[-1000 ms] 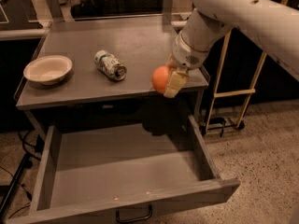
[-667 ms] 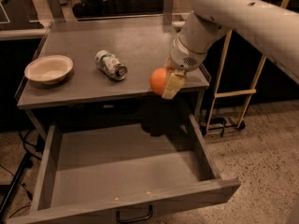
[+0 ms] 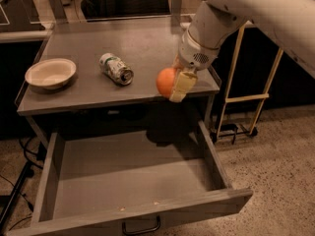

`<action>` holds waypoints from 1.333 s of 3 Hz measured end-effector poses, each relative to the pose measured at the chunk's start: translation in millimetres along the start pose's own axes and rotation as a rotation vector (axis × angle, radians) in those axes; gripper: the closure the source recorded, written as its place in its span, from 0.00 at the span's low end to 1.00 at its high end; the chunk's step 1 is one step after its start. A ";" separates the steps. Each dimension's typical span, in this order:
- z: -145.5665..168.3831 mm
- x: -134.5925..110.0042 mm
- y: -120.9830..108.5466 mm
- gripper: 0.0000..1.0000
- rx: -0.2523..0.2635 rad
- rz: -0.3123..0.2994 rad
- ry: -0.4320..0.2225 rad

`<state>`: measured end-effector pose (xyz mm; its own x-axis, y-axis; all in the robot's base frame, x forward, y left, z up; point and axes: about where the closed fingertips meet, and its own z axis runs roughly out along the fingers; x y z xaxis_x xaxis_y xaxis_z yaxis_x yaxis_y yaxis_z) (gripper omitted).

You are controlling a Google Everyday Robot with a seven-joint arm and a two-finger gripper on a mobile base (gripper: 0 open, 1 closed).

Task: Place orange into top drawer

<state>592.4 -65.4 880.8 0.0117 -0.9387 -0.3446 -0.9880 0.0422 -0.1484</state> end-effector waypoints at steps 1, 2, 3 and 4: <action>-1.6 -2.4 27.0 1.00 -0.021 0.016 -0.010; 18.5 1.8 51.4 1.00 -0.064 0.032 -0.028; 18.6 1.9 51.4 1.00 -0.064 0.032 -0.028; 35.5 12.8 63.1 1.00 -0.066 0.050 -0.018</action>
Offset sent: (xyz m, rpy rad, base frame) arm -0.0678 0.0091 -0.0468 0.0591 0.1113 -0.0058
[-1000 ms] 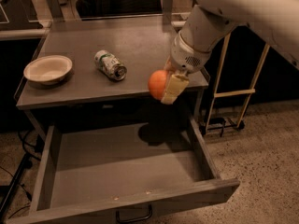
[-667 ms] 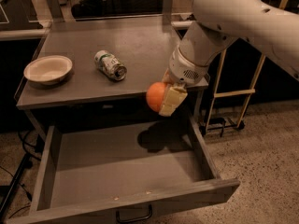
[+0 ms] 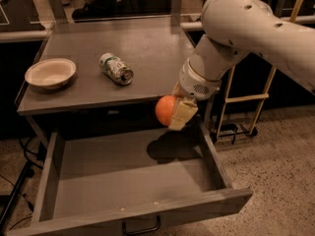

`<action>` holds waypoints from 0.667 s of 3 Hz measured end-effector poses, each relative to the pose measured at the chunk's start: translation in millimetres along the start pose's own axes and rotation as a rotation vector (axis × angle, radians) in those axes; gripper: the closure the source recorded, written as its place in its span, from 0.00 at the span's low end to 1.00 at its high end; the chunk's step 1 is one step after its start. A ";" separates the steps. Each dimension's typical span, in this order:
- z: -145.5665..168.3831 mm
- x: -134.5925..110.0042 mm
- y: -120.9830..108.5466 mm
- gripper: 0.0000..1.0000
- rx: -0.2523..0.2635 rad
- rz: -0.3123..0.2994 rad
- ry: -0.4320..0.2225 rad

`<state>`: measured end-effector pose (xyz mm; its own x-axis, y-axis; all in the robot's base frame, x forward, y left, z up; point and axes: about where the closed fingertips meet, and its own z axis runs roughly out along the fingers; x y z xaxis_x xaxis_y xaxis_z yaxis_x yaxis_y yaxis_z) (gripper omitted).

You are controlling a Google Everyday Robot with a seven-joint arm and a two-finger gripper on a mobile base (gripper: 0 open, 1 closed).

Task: Place orange into top drawer

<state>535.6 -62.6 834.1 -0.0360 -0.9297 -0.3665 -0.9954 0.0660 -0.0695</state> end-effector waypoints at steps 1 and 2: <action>30.1 18.5 13.8 1.00 -0.014 0.024 0.012; 76.4 36.8 29.9 1.00 -0.065 0.049 -0.001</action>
Offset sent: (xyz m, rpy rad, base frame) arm -0.0274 -0.0104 -0.0998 0.0135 0.0734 -0.0461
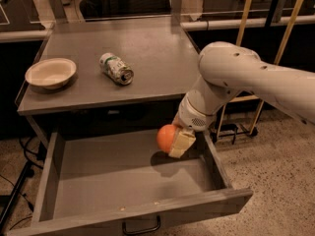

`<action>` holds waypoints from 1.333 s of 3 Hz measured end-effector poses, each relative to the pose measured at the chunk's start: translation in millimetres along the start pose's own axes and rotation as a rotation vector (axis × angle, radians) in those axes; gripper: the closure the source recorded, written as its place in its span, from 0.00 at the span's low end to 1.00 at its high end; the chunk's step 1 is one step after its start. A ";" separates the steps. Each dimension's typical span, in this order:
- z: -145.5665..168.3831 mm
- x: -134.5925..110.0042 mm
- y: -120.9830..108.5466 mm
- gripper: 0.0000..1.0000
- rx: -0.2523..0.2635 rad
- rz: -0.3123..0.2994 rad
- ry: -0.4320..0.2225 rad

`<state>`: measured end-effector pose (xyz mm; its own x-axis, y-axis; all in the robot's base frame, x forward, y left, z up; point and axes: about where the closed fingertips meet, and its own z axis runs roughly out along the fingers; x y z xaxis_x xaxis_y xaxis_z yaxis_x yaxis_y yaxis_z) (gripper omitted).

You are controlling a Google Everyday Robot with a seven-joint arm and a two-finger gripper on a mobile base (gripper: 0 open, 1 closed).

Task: Place orange into top drawer

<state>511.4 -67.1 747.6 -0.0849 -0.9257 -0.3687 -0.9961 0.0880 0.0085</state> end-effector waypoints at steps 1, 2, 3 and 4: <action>7.6 0.8 1.8 1.00 -0.013 0.003 -0.004; 38.3 8.6 7.1 1.00 -0.051 0.020 -0.022; 61.3 21.2 9.0 1.00 -0.068 0.055 -0.037; 77.4 30.0 8.5 1.00 -0.082 0.078 -0.041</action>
Offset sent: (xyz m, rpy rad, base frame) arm -0.0117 0.0110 -0.0754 0.0545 0.0982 -0.0054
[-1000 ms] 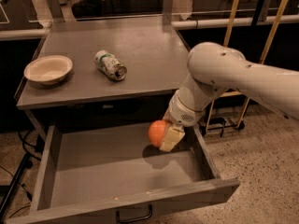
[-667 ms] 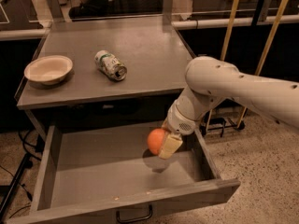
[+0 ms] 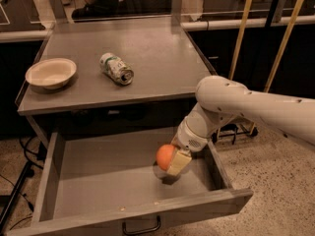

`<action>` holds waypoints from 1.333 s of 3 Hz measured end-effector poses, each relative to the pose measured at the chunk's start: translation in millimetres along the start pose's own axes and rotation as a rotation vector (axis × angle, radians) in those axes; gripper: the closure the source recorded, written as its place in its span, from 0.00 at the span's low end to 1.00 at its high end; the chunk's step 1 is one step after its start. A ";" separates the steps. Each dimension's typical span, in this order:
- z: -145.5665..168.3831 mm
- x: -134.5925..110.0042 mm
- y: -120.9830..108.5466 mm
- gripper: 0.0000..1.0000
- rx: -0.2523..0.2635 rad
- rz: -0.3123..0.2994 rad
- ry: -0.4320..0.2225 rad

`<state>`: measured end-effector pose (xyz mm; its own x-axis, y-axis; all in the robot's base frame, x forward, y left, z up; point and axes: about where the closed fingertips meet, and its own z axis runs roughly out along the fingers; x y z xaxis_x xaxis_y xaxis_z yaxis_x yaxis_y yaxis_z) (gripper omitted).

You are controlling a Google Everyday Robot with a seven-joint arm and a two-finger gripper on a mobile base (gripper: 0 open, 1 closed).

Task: Place orange into top drawer

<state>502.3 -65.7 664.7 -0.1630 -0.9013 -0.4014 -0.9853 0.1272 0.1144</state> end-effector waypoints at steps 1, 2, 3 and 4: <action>17.5 12.0 -5.7 1.00 -0.007 0.030 -0.005; 37.2 23.0 -12.1 1.00 -0.018 0.058 -0.012; 54.0 28.2 -15.8 1.00 -0.032 0.076 -0.023; 58.9 30.0 -16.6 1.00 -0.042 0.082 -0.047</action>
Offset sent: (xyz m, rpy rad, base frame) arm 0.0121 -0.0120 -0.0708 0.0203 0.0601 -0.0765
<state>510.7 -70.4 597.3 -0.2466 -0.8680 -0.4310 -0.9655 0.1816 0.1866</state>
